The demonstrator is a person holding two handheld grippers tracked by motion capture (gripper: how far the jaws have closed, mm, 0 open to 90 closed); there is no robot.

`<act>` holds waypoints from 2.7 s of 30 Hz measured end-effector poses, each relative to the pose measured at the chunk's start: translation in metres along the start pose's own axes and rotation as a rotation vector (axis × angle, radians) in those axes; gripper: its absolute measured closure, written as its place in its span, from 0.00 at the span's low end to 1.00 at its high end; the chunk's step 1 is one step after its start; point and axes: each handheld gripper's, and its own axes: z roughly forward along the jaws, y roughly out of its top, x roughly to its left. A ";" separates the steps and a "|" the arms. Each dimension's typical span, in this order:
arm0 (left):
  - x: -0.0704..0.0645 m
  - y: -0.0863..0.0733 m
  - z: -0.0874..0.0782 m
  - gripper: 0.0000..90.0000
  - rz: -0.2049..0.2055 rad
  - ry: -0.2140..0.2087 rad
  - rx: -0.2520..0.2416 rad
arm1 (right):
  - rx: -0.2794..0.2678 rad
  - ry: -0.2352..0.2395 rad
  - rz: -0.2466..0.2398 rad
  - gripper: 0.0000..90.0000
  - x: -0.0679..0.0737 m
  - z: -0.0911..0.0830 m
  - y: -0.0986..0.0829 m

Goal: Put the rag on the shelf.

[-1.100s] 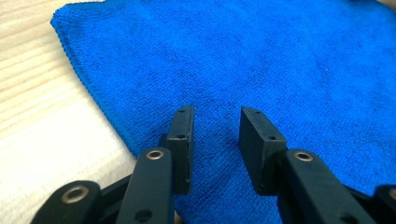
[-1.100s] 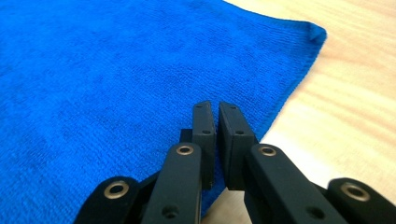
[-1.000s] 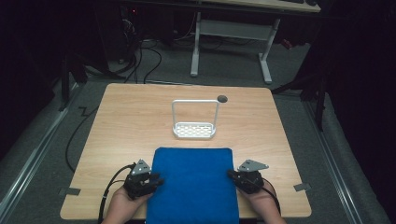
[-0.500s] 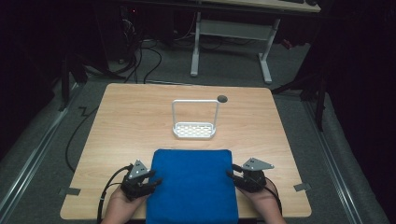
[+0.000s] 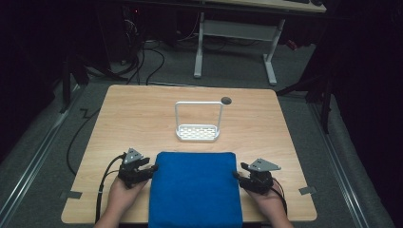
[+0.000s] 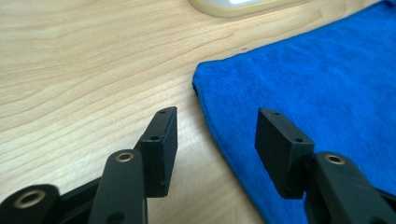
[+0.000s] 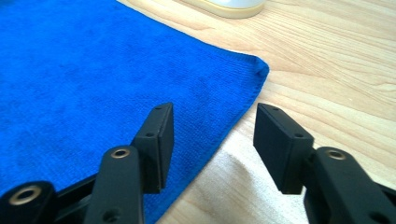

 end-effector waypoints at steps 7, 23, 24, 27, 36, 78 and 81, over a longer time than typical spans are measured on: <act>0.003 0.017 0.024 0.58 -0.009 0.050 0.024 | -0.015 -0.014 0.068 0.53 -0.003 -0.001 0.002; -0.003 0.021 0.036 0.89 0.017 0.008 0.012 | 0.056 -0.033 0.136 0.48 -0.016 0.025 0.020; -0.005 0.021 0.036 0.91 0.028 0.013 0.013 | 0.051 -0.036 0.135 0.48 -0.016 0.026 0.021; -0.007 0.021 0.036 0.94 0.045 0.019 0.013 | 0.074 -0.045 0.145 0.50 -0.018 0.031 0.026; -0.004 0.021 0.036 0.95 0.031 0.000 0.014 | 0.133 -0.046 0.160 0.58 -0.024 0.055 0.040; -0.022 0.023 -0.010 0.96 0.074 -0.026 -0.204 | -0.110 -0.035 0.079 0.98 0.001 0.014 0.045; -0.026 0.027 -0.020 0.96 0.073 -0.027 -0.248 | -0.140 -0.036 0.068 0.98 0.004 0.007 0.048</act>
